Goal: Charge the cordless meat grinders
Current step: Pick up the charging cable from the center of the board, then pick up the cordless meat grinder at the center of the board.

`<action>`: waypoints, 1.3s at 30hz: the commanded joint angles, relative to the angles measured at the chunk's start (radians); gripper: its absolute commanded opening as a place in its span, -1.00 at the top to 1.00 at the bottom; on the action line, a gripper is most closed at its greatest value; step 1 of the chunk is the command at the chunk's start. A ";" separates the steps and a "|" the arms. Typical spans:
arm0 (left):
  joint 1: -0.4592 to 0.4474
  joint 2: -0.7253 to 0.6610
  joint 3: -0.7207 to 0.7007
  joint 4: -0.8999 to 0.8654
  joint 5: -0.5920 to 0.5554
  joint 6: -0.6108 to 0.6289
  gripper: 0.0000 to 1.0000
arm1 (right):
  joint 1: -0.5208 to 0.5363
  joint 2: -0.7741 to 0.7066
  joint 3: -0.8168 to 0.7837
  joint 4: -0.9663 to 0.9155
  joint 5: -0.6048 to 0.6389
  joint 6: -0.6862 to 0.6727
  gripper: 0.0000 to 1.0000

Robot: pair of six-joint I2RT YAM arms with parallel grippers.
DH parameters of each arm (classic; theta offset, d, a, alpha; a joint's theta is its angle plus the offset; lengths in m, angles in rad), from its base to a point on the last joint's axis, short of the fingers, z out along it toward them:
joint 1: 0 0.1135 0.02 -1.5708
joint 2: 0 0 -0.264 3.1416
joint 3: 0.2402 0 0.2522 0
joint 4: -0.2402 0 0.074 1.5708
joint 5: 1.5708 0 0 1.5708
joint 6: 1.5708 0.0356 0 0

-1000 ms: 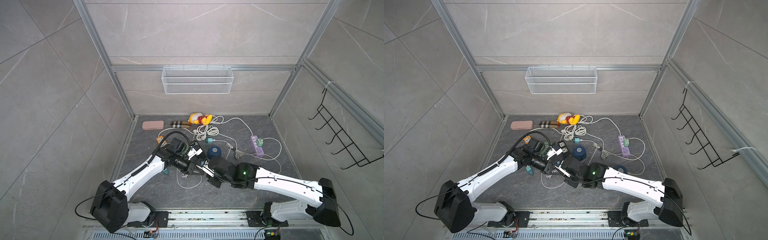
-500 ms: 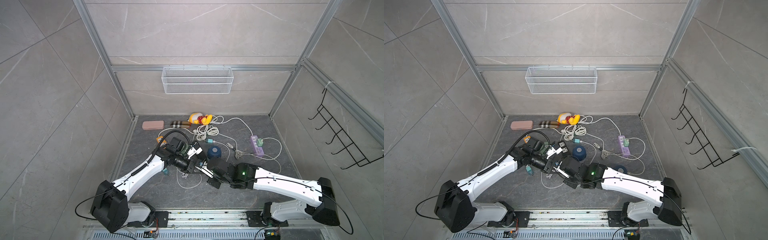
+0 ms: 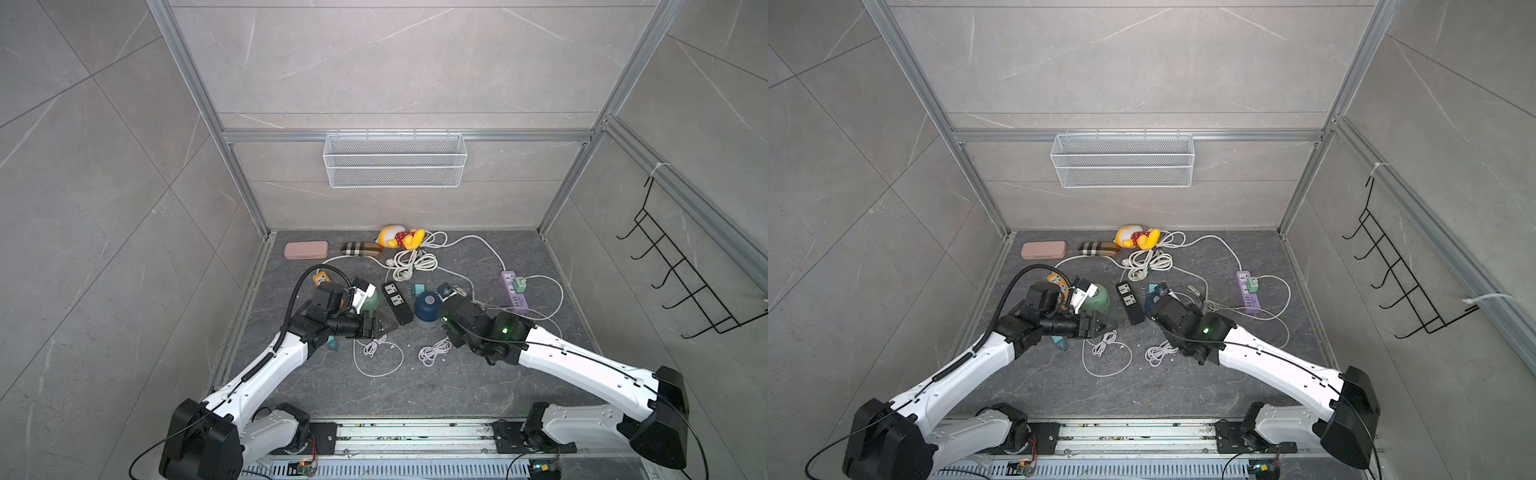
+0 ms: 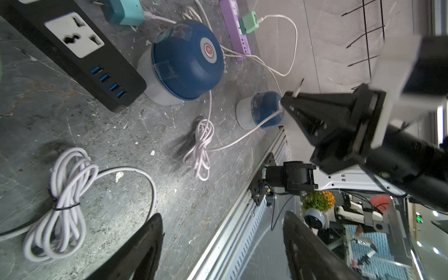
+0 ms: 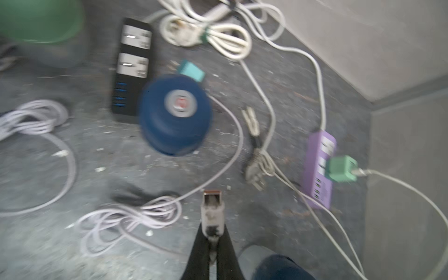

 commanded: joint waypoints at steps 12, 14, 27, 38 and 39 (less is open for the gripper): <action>-0.181 0.156 0.031 0.420 -0.348 0.075 -0.67 | -0.203 0.226 0.315 -0.012 0.038 0.027 1.00; -0.229 0.173 -0.017 0.518 -0.408 0.127 -0.67 | -0.205 0.293 0.318 0.006 -0.051 0.018 1.00; -0.368 0.535 -0.153 1.048 -0.619 0.167 -0.68 | -0.318 0.458 0.287 0.188 -0.428 -0.016 1.00; -0.381 0.760 -0.108 1.255 -0.723 0.259 -0.89 | -0.351 0.630 0.338 0.201 -0.576 -0.042 1.00; -0.384 0.769 -0.099 1.260 -0.723 0.269 -0.90 | -0.355 0.639 0.338 0.205 -0.583 -0.042 1.00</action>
